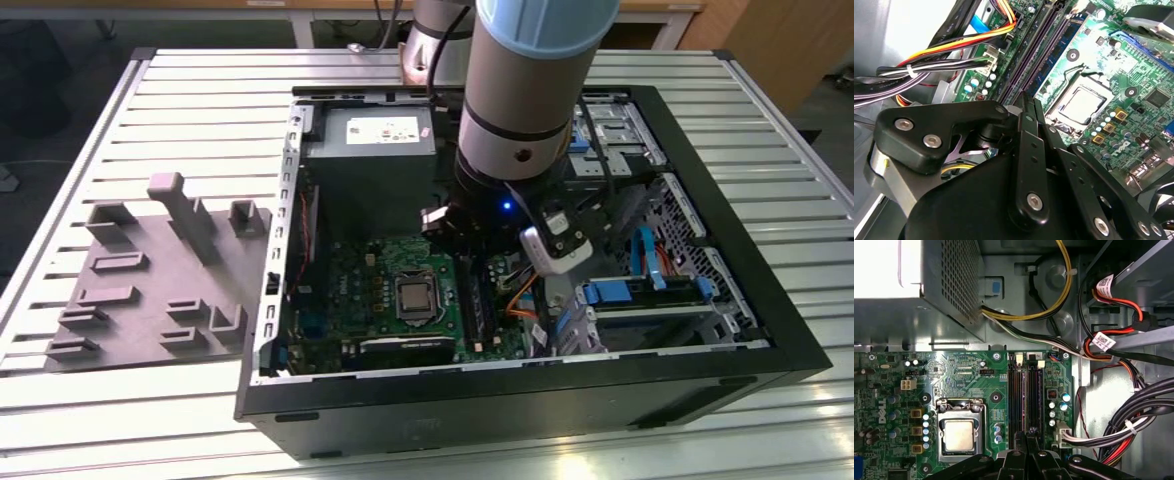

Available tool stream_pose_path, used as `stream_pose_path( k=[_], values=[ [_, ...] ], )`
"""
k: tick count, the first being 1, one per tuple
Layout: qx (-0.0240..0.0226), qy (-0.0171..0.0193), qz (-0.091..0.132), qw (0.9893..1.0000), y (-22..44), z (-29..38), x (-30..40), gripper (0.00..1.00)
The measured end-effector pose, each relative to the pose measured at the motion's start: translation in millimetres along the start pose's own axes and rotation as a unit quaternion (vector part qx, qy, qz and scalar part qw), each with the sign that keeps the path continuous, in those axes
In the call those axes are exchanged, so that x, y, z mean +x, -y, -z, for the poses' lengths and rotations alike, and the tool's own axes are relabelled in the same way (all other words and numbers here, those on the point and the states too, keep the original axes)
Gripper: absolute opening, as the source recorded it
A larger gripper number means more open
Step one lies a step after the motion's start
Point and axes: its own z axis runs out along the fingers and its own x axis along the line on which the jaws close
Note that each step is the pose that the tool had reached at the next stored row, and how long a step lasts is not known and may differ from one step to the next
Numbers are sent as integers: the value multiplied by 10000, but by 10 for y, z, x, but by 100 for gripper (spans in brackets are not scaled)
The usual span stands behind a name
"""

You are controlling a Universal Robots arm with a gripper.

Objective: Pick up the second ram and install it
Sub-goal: 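Insert the second ram into the second slot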

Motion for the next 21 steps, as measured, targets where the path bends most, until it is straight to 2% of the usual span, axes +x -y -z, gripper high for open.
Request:
stream_pose_path(
  k=[5,21],
  values=[
    [0,0,0,10000,1,-28,7,12],
    [0,0,0,10000,2,-54,10,12]
  ],
)
